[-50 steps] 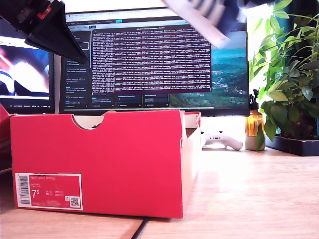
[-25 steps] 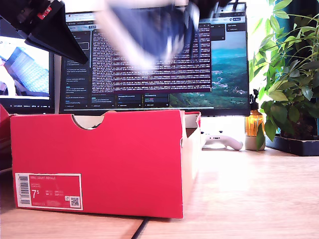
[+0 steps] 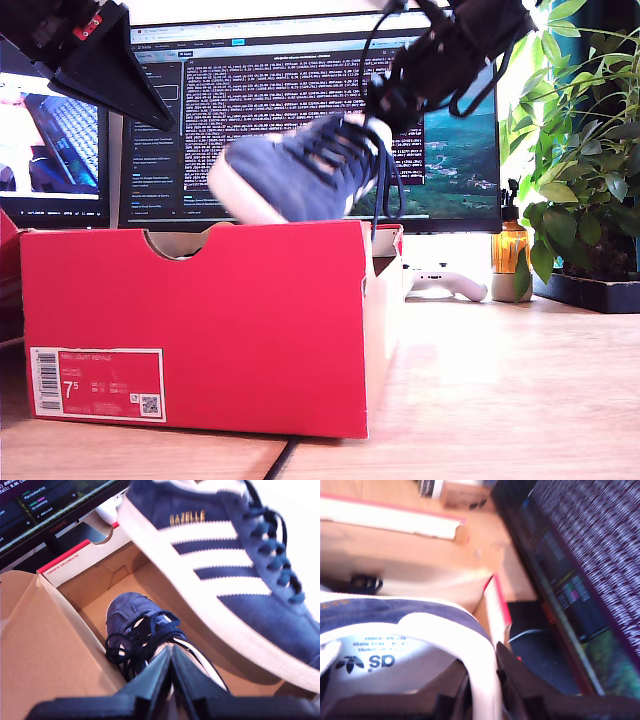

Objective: Pack the blue shoes by picking the first shoe and placing it inside the red shoebox, left side, then picking and rotating the second shoe and placing it in the shoebox

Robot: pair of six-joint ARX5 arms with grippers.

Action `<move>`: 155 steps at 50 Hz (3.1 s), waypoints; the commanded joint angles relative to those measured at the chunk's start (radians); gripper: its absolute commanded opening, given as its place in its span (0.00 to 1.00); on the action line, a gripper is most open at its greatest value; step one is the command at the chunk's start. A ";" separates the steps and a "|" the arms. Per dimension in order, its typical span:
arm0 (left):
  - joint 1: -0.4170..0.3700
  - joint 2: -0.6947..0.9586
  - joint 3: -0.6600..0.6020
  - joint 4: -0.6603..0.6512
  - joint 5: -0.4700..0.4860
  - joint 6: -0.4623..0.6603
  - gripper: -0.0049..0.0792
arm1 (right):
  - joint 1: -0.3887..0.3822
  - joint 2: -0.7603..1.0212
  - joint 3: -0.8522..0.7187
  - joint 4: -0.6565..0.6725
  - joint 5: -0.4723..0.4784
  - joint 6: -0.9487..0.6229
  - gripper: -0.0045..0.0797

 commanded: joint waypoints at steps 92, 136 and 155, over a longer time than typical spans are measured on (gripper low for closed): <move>0.001 0.001 -0.003 -0.013 0.005 -0.007 0.04 | 0.189 0.158 0.211 -0.255 0.536 -0.176 0.52; 0.043 -0.140 -0.004 -0.140 -0.090 0.007 0.04 | 0.118 0.072 0.252 -0.444 0.377 0.639 0.04; 0.263 -0.175 -0.047 -0.166 0.038 0.002 0.04 | -0.062 -0.040 0.222 -0.504 0.378 0.697 0.04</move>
